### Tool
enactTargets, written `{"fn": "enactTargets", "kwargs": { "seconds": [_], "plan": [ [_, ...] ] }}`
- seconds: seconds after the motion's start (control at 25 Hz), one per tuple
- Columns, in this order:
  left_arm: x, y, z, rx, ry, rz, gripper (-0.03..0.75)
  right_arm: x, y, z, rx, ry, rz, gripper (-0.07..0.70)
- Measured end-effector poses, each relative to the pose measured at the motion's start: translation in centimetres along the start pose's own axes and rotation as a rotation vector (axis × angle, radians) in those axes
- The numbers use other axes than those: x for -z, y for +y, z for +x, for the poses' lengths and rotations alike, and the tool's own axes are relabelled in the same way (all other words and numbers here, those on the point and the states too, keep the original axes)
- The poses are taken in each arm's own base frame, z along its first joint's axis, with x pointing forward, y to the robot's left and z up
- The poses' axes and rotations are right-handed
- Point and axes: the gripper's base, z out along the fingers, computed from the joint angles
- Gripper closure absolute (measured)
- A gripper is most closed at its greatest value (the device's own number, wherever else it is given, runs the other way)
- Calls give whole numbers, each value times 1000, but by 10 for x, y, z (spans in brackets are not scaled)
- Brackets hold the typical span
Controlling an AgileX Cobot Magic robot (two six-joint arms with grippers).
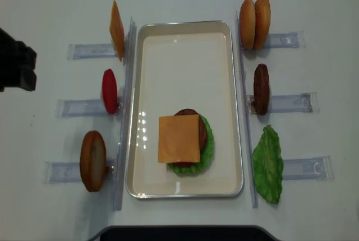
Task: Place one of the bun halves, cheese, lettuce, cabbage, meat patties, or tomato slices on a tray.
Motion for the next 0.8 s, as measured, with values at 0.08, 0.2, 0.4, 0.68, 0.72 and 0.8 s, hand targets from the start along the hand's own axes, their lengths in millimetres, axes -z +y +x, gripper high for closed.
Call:
{"fn": "enactTargets", "kwargs": {
  "seconds": [0.08, 0.2, 0.4, 0.68, 0.72, 0.8],
  "plan": [
    [13, 1, 12, 7, -44, 12, 251, 0, 0, 0, 0, 0, 0, 348],
    [33, 3, 35, 14, -122, 20, 251, 0, 0, 0, 0, 0, 0, 348],
    [51, 7, 82, 23, -233, 24, 251, 0, 0, 0, 0, 0, 0, 348],
    [48, 9, 150, 16, -406, 26, 251, 0, 0, 0, 0, 0, -1, 348],
    [45, 9, 159, 17, -422, 27, 251, 0, 0, 0, 0, 0, -1, 348],
    [38, 8, 171, 19, -451, 31, 254, 0, 0, 0, 0, 0, -1, 348]
  ]
}}
